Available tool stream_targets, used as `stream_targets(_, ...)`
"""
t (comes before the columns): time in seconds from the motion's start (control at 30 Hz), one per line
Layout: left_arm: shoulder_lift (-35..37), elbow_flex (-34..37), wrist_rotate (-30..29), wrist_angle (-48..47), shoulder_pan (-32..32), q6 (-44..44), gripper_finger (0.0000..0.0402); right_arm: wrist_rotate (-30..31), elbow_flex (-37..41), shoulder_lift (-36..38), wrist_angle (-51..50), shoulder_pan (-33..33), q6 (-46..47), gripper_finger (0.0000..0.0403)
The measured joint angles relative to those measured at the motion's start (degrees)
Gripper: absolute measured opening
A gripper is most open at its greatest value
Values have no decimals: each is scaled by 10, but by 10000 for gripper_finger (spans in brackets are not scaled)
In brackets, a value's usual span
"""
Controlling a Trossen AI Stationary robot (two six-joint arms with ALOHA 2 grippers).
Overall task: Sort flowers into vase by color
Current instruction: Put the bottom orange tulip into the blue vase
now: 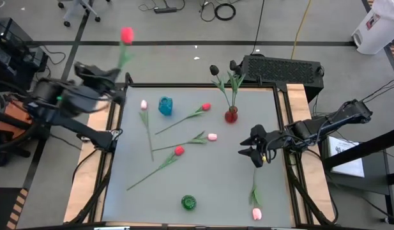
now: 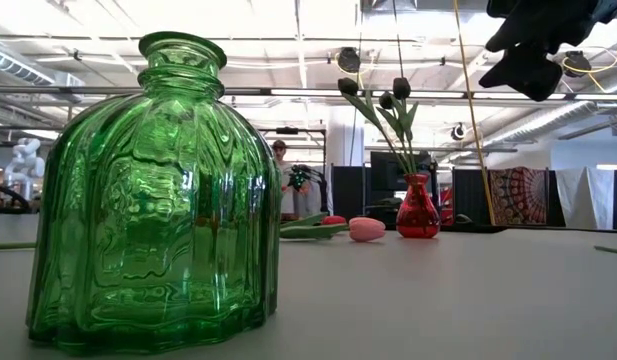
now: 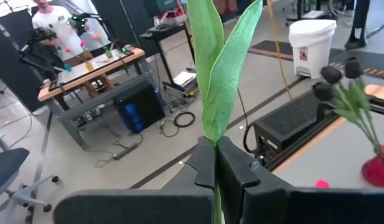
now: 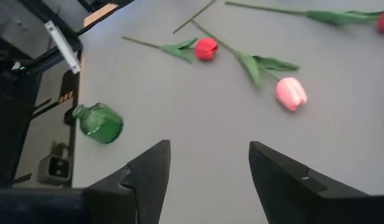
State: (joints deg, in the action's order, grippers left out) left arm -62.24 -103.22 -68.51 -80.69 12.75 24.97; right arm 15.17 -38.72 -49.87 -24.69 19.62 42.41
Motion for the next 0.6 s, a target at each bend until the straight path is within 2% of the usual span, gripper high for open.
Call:
stream_targets(0.27, 112, 18, -1, -38, 0, -4, 1, 51, 0, 0, 0, 0, 0, 210)
stream_targets(0.6, 240, 125, -1, -37, 20, -13, 1, 63, 0, 0, 0, 0, 0, 210)
